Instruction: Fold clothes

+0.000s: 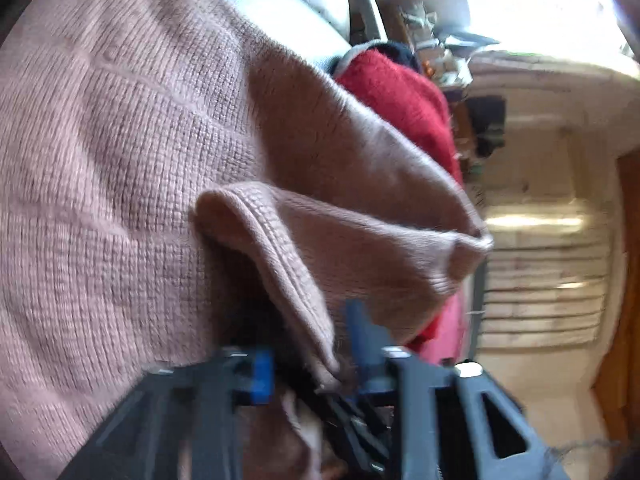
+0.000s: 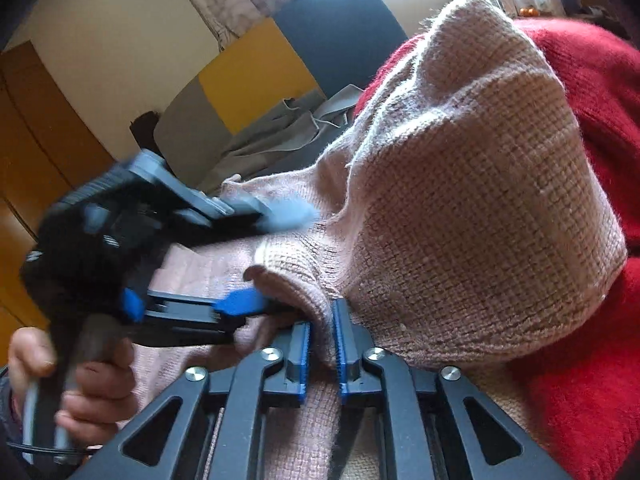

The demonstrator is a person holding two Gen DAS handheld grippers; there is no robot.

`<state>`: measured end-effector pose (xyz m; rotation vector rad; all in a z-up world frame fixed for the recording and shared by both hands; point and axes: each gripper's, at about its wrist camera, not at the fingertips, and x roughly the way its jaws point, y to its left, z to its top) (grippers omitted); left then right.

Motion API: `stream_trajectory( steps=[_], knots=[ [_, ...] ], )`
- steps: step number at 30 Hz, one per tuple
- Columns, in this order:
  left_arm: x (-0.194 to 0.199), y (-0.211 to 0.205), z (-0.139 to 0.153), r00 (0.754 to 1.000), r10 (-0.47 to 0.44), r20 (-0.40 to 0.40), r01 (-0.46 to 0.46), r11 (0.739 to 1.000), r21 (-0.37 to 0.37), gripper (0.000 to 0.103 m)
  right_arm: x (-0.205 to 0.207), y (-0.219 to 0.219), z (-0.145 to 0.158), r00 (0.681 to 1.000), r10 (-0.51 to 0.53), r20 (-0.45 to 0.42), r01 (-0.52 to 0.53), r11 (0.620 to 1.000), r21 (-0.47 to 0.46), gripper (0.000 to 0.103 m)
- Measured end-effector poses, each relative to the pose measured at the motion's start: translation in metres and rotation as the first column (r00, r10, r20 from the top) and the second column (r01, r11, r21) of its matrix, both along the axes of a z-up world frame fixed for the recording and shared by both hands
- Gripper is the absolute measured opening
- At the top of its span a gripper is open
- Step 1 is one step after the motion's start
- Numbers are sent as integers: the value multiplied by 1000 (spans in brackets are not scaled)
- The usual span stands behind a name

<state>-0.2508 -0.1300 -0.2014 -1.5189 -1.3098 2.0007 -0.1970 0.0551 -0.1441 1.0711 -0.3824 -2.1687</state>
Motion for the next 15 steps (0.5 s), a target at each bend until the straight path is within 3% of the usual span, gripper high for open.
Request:
stream_trajectory(
  steps=[2,5,7,8,10,13,15],
  knots=[
    [-2,-3,5,999,20,-25,-21,1000,-14,6,-2,4,-2,1000,4,15,-4,999,-36,23],
    [-6,-14,34,992,41,-116,-47,998,-49,5,-3,9,0,999,10,31,-8,997,-75,31],
    [-9,-26,66,976,46,-211,-63,995,-74,4,1,12,8,1000,12,29,-9,996,-86,49],
    [-7,-37,85,963,58,-265,-82,994,-79,3,6,14,14,1000,24,21,-21,994,-104,62],
    [-4,-61,125,926,90,-366,-128,989,-80,1,16,16,26,998,56,11,-53,988,-144,76],
    [0,-91,162,890,117,-441,-175,980,-93,1,28,2,32,983,173,59,-157,965,-209,83],
    [7,-107,171,895,100,-435,-160,982,-103,1,33,-14,29,970,222,97,-197,955,-221,85]
  ],
)
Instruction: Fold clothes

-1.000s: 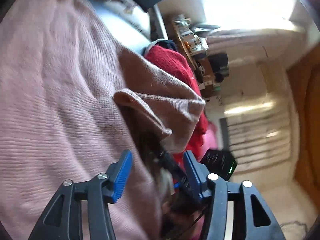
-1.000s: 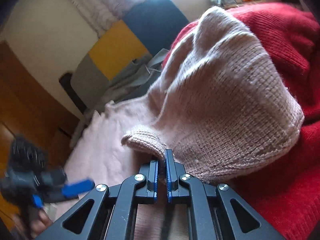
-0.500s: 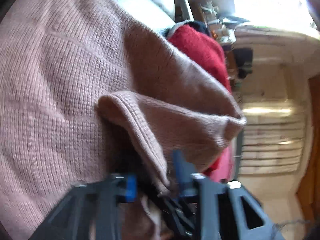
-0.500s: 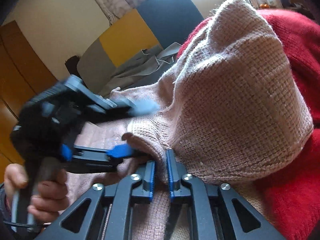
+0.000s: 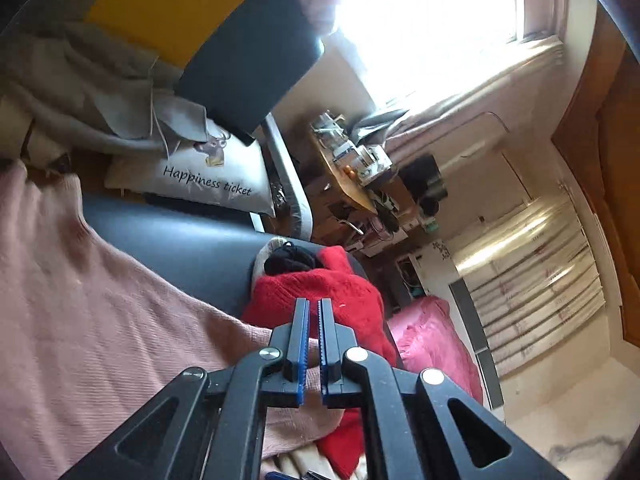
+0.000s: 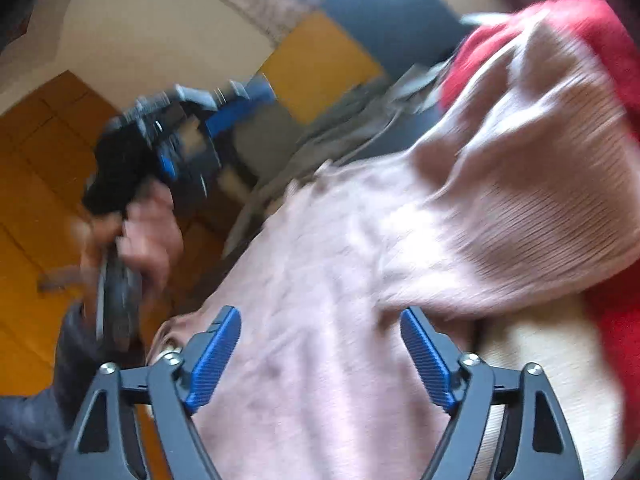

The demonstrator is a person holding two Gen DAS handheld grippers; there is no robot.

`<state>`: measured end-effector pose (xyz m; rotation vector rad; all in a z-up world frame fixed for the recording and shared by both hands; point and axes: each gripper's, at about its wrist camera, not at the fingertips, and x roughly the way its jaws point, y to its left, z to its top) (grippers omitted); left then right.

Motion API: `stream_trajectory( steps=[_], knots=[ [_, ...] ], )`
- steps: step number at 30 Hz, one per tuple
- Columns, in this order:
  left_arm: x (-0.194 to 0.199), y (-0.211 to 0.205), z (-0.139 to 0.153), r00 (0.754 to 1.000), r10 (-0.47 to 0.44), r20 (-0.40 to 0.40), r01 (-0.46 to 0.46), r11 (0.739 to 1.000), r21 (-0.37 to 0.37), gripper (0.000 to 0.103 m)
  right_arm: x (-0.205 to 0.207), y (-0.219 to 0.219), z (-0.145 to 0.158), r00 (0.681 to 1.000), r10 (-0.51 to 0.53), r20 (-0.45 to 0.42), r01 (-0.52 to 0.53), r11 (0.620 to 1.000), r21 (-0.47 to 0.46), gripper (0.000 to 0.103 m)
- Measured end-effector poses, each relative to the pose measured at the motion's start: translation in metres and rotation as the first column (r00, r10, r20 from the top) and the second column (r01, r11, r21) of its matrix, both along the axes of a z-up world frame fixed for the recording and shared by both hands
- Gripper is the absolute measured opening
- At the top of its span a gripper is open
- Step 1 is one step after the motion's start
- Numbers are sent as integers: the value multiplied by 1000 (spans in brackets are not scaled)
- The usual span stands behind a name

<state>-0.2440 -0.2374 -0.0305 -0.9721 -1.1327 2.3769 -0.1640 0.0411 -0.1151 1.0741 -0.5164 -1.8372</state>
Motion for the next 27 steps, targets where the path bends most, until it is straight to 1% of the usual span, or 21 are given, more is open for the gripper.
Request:
stream_trajectory(
  steps=[1,2,3,4,5,6,8,10,11,12,14,15,18,22,24,25,26,27],
  knots=[
    [4,-8,4,1000,-7,6,7,1000,-6,6,1,-6,-3,1000,4,17,-4,1000,8,85],
    [17,-17,-1,999,-9,38,11,999,-39,9,3,-11,-6,999,1,37,-2,1000,7,85],
    [20,-18,-8,997,-31,72,35,998,-45,13,4,-11,-8,998,-14,62,15,1000,-15,85],
    [24,-16,-23,991,-65,115,67,998,-15,18,5,-10,-10,996,-31,81,34,999,-37,85],
    [24,-13,-46,981,-92,169,88,996,33,19,8,-8,-11,996,-50,80,53,998,-40,85],
    [25,-7,-64,972,-107,208,99,994,50,20,12,-7,-11,996,-65,63,67,998,-21,85],
    [30,12,-100,952,-141,272,132,990,54,21,18,-10,-14,996,-77,38,76,996,42,85],
    [29,31,-128,932,-196,306,167,979,119,24,24,-14,-18,997,-81,14,79,992,99,84],
    [28,45,-142,920,-224,321,181,971,158,26,29,-13,-20,998,-70,-7,70,992,107,84],
    [27,52,-150,913,-235,334,186,967,173,28,32,-12,-21,998,-62,-24,65,992,109,84],
    [26,62,-162,905,-239,351,185,966,181,33,35,-9,-22,998,-59,-38,62,993,96,84],
    [24,67,-167,903,-237,359,181,966,184,33,36,-8,-23,997,-58,-44,61,994,89,84],
    [21,65,-176,904,-229,362,147,960,240,33,38,-5,-25,997,-60,-57,63,996,67,85],
    [22,51,-171,902,-175,395,61,957,283,31,43,0,-24,995,-51,-81,55,997,47,87],
    [30,40,-153,936,-72,344,15,986,166,34,44,1,-23,995,-51,-82,54,998,34,88],
    [31,39,-150,934,-56,354,21,995,100,35,45,1,-22,995,-51,-83,53,998,28,88],
    [27,43,-156,923,-84,375,49,994,100,36,45,2,-22,995,-51,-84,53,998,22,88],
    [24,47,-163,907,-118,405,73,989,126,36,45,2,-21,995,-50,-85,52,999,17,88]
  ],
)
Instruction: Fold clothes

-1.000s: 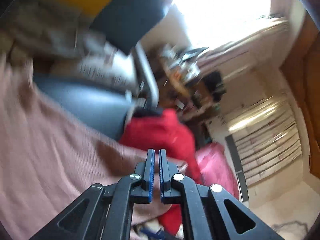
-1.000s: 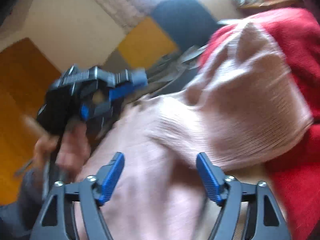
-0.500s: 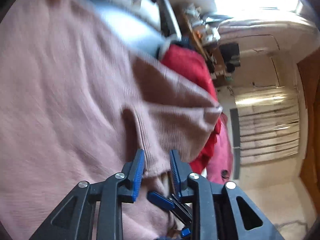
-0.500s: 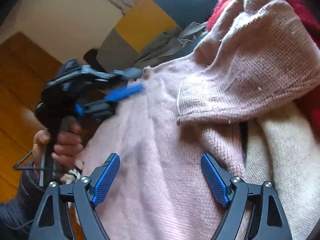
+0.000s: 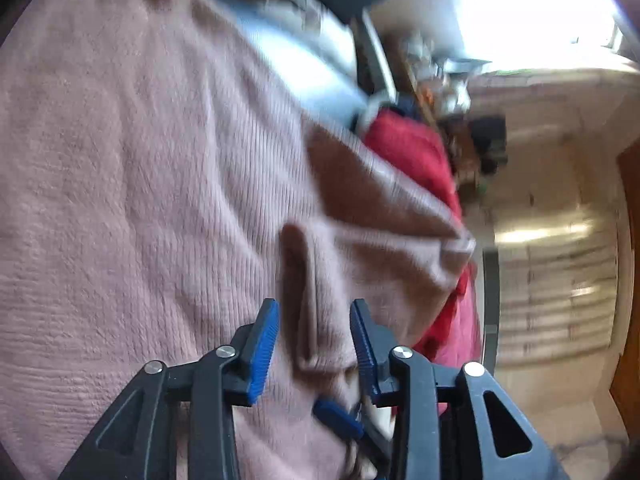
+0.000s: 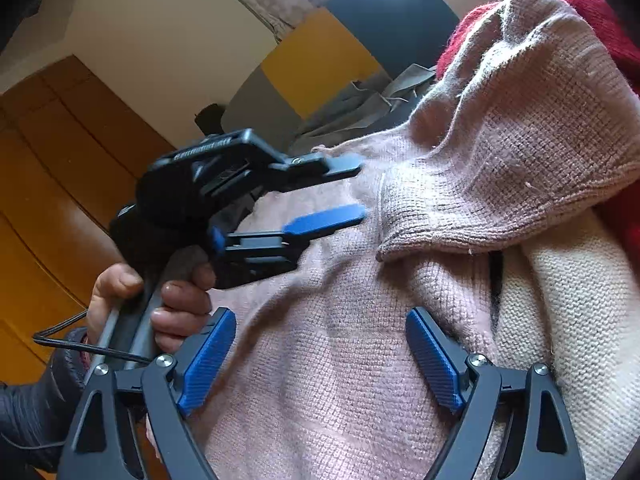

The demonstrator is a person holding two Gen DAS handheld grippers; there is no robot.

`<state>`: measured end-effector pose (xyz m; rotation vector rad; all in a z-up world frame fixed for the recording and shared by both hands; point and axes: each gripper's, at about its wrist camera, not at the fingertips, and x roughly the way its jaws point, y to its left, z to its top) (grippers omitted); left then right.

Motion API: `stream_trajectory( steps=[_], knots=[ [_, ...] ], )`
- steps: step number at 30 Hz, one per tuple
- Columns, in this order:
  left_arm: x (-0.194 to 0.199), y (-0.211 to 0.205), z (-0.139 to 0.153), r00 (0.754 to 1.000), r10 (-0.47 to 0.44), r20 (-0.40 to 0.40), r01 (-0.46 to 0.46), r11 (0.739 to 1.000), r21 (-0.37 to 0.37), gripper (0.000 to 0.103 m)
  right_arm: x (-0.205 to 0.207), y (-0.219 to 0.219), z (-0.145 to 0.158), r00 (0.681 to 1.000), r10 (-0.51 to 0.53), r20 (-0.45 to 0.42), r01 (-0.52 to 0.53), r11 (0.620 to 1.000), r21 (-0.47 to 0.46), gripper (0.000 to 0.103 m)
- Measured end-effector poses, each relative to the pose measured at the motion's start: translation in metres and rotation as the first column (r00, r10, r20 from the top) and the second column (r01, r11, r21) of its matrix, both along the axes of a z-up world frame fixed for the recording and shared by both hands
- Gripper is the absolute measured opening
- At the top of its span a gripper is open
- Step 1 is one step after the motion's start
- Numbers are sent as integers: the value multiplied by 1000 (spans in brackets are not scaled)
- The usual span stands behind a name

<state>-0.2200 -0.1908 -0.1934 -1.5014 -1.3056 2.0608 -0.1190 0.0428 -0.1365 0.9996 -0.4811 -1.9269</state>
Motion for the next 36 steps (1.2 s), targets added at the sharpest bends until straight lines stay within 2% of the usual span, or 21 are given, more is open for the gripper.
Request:
stream_trajectory(
  steps=[1,6,7,8,9,14,18,22,26,31,33,36],
  knots=[
    [-3,4,-7,999,-26,32,25,999,23,36,0,-1,0,1000,2,-1,-2,1000,-2,89],
    [-16,21,-13,1000,-10,-22,11,998,55,36,0,-1,-2,1000,3,-7,-3,1000,-8,89],
    [-18,26,-14,999,-16,-30,18,998,60,32,0,-1,-2,1000,3,-8,-3,1000,-9,89],
    [-20,30,-14,999,-22,-38,25,998,65,16,1,0,-2,1000,3,-8,-3,1000,-11,90],
    [-20,32,-11,998,-20,-52,22,999,44,5,1,0,-2,1000,2,-9,-2,1000,-12,90],
    [-13,10,28,986,44,-159,-55,996,-65,4,-1,-3,-2,1000,3,-2,-3,1000,-13,90],
    [-14,-23,76,954,89,-285,-117,990,-83,4,-5,-9,1,999,2,37,-3,1000,24,90],
    [2,-76,116,906,172,-387,-215,974,-70,4,-13,-5,9,993,-25,116,30,999,-40,97],
    [35,-130,134,873,232,-429,-303,947,-104,4,-16,-13,17,991,-25,129,32,998,-54,99],
    [93,-189,120,858,307,-412,-390,912,-131,4,-18,-35,12,987,-32,160,37,999,-25,99],
    [116,-206,104,862,330,-385,-412,898,-152,4,-13,-37,11,987,-24,157,26,1000,-7,99],
    [144,-222,72,876,349,-333,-419,892,-168,4,-11,-44,10,988,-16,152,13,1000,21,99]
  ],
)
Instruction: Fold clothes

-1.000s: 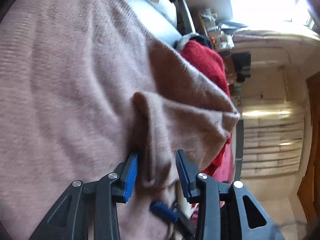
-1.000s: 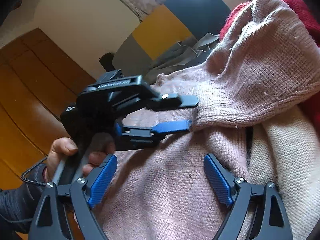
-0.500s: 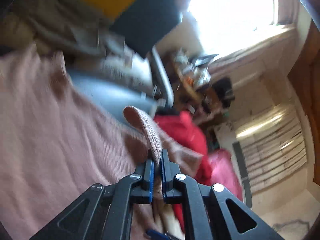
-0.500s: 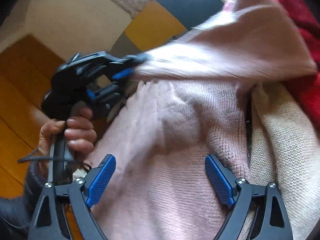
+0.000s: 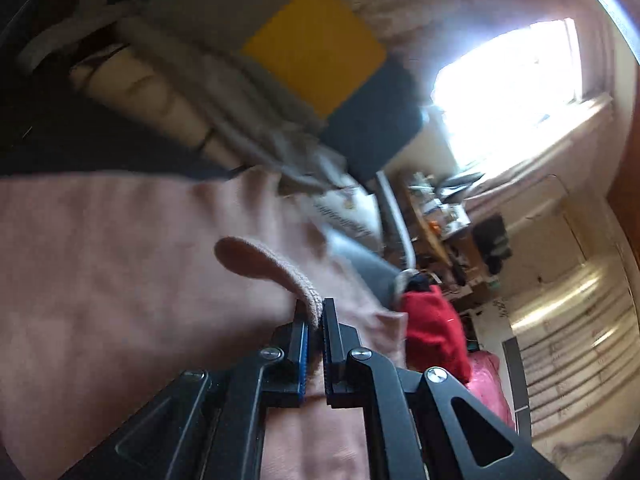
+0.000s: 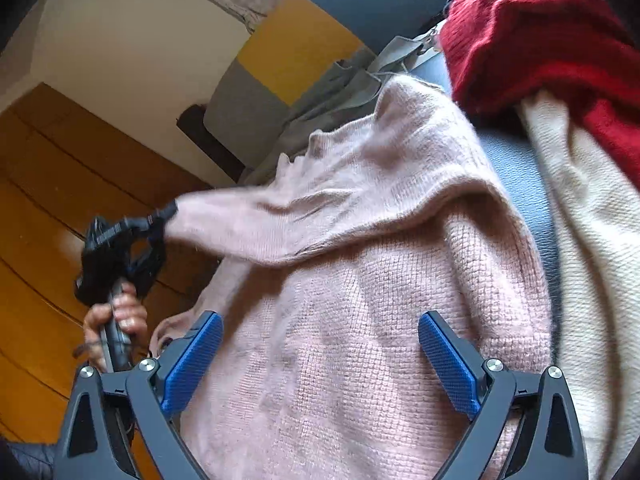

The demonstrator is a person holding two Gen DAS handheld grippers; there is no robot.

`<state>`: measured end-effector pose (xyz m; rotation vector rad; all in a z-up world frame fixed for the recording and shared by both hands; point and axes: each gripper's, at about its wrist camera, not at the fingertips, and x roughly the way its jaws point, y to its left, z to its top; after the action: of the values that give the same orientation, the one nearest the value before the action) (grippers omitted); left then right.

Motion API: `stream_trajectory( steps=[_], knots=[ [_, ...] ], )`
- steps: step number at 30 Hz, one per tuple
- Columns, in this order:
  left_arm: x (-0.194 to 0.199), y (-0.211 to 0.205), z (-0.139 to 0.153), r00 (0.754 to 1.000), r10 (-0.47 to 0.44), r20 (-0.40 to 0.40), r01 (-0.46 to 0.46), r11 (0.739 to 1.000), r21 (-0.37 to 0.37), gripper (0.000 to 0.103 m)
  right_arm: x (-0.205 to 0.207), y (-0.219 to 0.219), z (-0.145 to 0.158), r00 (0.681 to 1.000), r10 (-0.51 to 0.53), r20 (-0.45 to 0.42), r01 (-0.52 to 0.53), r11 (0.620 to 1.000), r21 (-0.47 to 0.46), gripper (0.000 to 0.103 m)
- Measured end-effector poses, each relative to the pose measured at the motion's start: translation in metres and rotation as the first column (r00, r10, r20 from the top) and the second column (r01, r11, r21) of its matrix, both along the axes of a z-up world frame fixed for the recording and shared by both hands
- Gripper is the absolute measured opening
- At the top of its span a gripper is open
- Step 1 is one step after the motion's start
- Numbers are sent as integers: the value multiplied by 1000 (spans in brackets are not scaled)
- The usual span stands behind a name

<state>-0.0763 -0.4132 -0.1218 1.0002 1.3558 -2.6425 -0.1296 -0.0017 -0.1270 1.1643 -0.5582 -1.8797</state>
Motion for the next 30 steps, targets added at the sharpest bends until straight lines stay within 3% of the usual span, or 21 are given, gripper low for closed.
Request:
stream_trajectory(
  steps=[4,7,11,14,16,18,22,25,27,28,29,30],
  knots=[
    [23,-6,-32,999,3,37,-4,1000,18,4,-4,-7,3,1000,-1,-22,2,999,39,99],
    [47,-10,-45,1000,6,9,-6,999,38,4,-21,2,15,997,-42,-64,46,997,57,99],
    [60,-16,-60,1000,0,31,-1,999,50,4,-66,7,37,988,-78,-133,86,994,60,99],
    [63,-19,-72,998,-12,68,9,999,53,5,-100,-6,41,984,-70,-165,94,986,140,99],
    [60,-22,-76,998,-17,67,12,997,74,8,-125,-14,35,985,-81,-154,115,968,224,86],
    [58,-28,-80,999,2,43,-7,992,130,18,-151,-23,24,987,-100,-127,132,951,279,78],
    [55,-37,-87,999,10,43,-18,985,171,30,-186,-40,6,989,-104,-109,137,923,359,75],
    [49,-39,-93,998,-1,56,-9,984,177,36,-196,-55,-1,991,-41,-124,89,910,406,75],
    [41,-35,-95,997,-23,74,11,989,149,35,-193,-68,-4,986,22,-168,60,882,468,72],
    [35,-30,-91,997,-39,73,31,994,106,30,-191,-72,-4,981,53,-188,48,868,493,63],
    [29,-26,-87,996,-55,73,50,997,64,17,-189,-74,-4,976,79,-203,37,858,513,57],
    [25,-23,-84,996,-56,75,53,998,38,12,-188,-76,-3,972,100,-211,27,851,524,44]
  ],
)
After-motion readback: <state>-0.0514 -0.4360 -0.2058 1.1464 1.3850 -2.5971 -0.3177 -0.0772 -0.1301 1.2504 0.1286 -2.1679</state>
